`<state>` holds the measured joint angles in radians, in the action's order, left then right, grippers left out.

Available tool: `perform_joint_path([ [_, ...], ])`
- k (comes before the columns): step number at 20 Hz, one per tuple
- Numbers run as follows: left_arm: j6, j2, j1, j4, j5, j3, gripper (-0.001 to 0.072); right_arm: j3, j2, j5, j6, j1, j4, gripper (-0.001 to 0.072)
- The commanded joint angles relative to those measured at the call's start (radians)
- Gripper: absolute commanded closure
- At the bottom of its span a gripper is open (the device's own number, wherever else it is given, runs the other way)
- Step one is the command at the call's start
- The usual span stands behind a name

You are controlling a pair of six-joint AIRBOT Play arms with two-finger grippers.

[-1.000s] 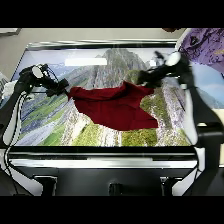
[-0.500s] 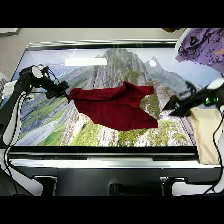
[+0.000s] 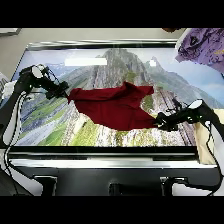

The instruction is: Fold the clothes and pants, and hang the long-sleeved shirts on hangers.

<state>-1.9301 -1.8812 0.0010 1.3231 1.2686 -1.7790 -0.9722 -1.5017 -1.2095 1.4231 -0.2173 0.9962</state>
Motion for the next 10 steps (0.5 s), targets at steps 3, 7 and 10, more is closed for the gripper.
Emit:
perform_joint_path([
  [3,0.000,0.000,0.000,0.001,-0.001,0.000,0.0688,0.014,-0.023,0.116,0.025,0.023,-0.007,0.0232],
  [7,0.000,0.000,0.000,0.001,-0.001,0.000,0.0688,0.013,-0.055,0.115,0.025,0.023,-0.024,0.0430],
  [10,0.002,0.003,0.001,0.001,-0.001,0.000,0.0689,-0.006,-0.051,0.127,0.024,0.023,-0.031,0.0684],
])
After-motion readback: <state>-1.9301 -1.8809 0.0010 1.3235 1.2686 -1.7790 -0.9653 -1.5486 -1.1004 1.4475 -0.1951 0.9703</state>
